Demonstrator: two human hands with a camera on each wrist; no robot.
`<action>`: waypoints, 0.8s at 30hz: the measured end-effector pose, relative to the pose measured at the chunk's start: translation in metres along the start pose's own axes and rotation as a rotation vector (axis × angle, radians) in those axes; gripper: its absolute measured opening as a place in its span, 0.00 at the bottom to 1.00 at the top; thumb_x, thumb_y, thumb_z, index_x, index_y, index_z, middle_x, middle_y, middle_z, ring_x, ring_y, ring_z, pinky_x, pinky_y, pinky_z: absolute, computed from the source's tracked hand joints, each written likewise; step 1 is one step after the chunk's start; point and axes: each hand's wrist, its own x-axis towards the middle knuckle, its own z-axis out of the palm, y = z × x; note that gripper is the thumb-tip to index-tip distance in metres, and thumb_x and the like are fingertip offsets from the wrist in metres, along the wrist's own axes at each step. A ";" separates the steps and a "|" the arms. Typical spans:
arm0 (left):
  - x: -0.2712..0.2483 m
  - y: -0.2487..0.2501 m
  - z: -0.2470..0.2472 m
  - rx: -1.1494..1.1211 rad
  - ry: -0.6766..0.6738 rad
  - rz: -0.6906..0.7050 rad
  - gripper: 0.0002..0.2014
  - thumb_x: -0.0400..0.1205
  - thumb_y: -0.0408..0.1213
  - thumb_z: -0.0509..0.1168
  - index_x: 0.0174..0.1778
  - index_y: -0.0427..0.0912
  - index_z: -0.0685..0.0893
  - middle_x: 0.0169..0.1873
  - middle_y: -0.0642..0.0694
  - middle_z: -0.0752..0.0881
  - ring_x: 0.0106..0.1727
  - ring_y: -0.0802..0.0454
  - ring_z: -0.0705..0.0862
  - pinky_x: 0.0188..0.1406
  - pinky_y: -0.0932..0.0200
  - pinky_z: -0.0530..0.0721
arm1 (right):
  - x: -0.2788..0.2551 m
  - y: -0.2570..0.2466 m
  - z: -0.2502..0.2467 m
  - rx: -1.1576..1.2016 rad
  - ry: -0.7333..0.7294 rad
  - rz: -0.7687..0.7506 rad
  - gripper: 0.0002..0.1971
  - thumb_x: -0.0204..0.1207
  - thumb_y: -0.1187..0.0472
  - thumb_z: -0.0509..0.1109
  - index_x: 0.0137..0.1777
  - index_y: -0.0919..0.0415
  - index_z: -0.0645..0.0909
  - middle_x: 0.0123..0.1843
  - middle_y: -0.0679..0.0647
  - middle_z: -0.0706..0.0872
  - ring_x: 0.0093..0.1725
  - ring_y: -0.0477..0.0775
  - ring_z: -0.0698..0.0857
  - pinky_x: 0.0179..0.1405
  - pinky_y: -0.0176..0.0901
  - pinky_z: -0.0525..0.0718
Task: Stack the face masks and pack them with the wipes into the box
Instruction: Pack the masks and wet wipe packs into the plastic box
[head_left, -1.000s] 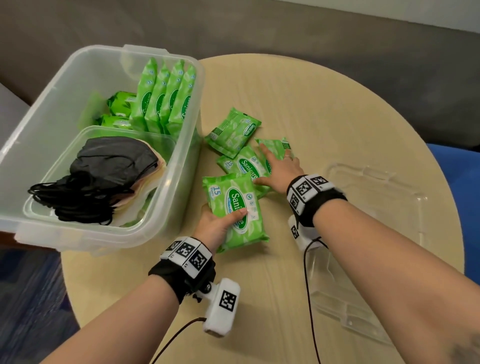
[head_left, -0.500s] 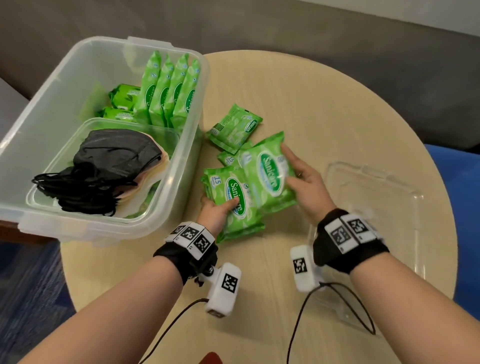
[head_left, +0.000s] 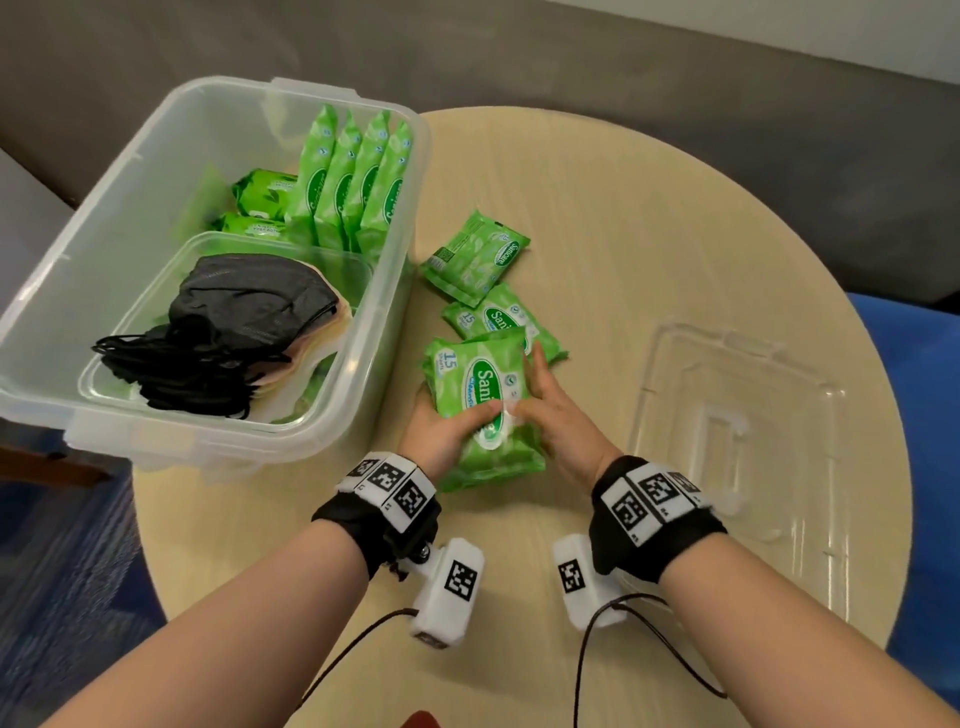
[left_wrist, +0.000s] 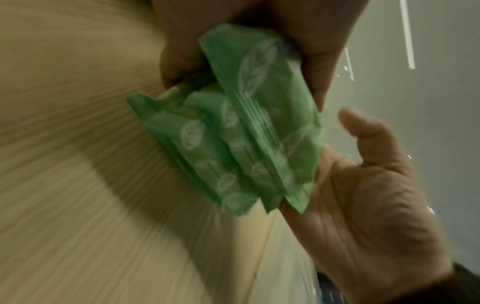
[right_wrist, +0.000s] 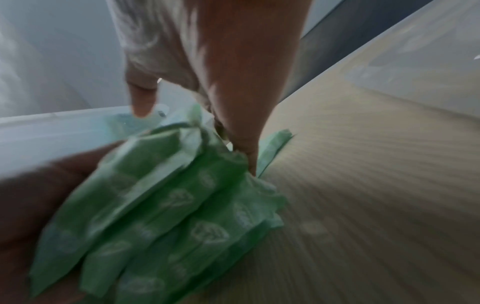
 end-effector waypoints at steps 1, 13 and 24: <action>-0.003 -0.001 0.000 0.001 -0.043 0.029 0.45 0.57 0.38 0.80 0.71 0.34 0.71 0.56 0.34 0.86 0.53 0.40 0.88 0.49 0.47 0.88 | -0.002 0.000 -0.004 0.053 0.012 0.015 0.50 0.64 0.62 0.73 0.83 0.49 0.48 0.79 0.55 0.68 0.72 0.56 0.75 0.66 0.54 0.79; -0.017 0.002 -0.010 0.245 -0.412 0.305 0.51 0.58 0.28 0.75 0.74 0.40 0.51 0.63 0.57 0.71 0.58 0.79 0.78 0.52 0.78 0.76 | -0.020 -0.001 -0.013 -0.374 -0.008 -0.220 0.50 0.54 0.62 0.80 0.73 0.49 0.54 0.68 0.49 0.74 0.64 0.35 0.77 0.66 0.34 0.75; -0.015 0.007 -0.005 0.280 -0.488 0.282 0.58 0.65 0.15 0.69 0.77 0.40 0.32 0.66 0.64 0.61 0.58 0.86 0.72 0.52 0.83 0.72 | -0.013 0.024 -0.013 -0.198 0.055 -0.137 0.40 0.60 0.70 0.73 0.72 0.75 0.61 0.64 0.63 0.77 0.50 0.29 0.82 0.47 0.24 0.79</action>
